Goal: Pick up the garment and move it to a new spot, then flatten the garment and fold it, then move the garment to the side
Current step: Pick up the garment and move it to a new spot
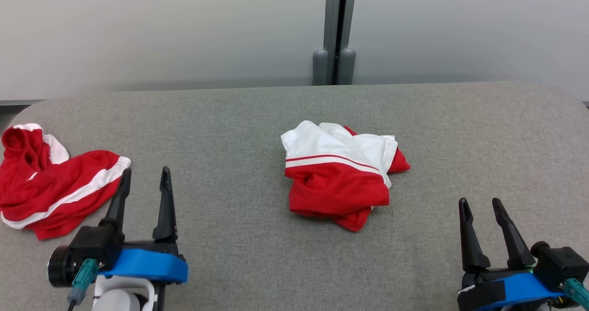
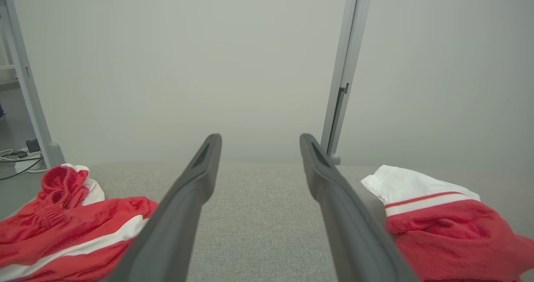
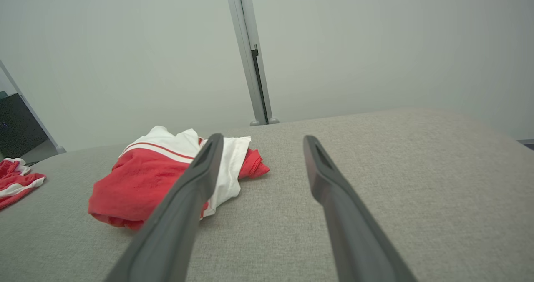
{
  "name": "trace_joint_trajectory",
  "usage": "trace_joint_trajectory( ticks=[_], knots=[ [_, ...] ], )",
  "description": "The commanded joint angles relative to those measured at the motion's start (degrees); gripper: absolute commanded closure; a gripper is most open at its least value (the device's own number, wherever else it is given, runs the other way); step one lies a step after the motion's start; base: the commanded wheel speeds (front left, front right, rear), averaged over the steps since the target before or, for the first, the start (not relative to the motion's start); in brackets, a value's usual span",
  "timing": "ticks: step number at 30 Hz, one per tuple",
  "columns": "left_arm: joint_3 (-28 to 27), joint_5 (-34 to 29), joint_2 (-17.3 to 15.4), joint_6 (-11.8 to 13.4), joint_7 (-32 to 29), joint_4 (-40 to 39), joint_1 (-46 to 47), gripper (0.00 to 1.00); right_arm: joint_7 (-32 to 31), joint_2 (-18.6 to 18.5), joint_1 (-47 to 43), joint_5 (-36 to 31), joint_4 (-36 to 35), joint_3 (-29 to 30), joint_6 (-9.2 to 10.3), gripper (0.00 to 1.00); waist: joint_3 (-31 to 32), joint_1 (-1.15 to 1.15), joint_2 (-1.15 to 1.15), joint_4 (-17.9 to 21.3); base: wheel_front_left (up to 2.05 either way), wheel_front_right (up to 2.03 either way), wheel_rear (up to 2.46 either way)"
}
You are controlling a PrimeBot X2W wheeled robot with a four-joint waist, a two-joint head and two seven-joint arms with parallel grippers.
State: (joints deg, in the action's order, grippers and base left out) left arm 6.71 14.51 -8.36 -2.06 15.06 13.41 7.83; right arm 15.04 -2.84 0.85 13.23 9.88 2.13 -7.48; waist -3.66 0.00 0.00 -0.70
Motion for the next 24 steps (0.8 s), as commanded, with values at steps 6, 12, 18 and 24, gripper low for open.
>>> trace_joint_trajectory(
  ticks=[6,12,18,24],
  knots=[
    [-3.9,-2.7,1.1,-0.8,0.2,-1.1,-3.8,0.0,0.2,-0.1,-1.5,-0.1,0.5,0.2,-0.03,0.0,1.2,0.0,0.0,-1.0,0.0,0.0,0.0],
    [-5.7,-4.4,2.2,-1.9,0.2,-0.3,-5.6,0.0,0.2,-0.1,-2.5,0.0,1.1,-0.1,-0.03,0.0,2.1,0.0,0.0,-1.3,0.0,0.0,0.0],
    [-6.9,-6.6,2.6,-2.2,0.2,0.6,-6.4,0.0,0.2,-0.1,-2.7,-0.1,1.5,-0.2,-0.03,0.0,2.7,0.0,0.0,-1.4,0.0,0.0,0.0],
    [-7.7,-7.7,3.0,-2.4,0.2,1.5,-6.9,0.0,0.2,-0.1,-3.2,-0.1,2.0,-0.1,-0.03,0.0,3.1,0.0,0.0,-1.4,0.0,0.0,0.0]
  ],
)
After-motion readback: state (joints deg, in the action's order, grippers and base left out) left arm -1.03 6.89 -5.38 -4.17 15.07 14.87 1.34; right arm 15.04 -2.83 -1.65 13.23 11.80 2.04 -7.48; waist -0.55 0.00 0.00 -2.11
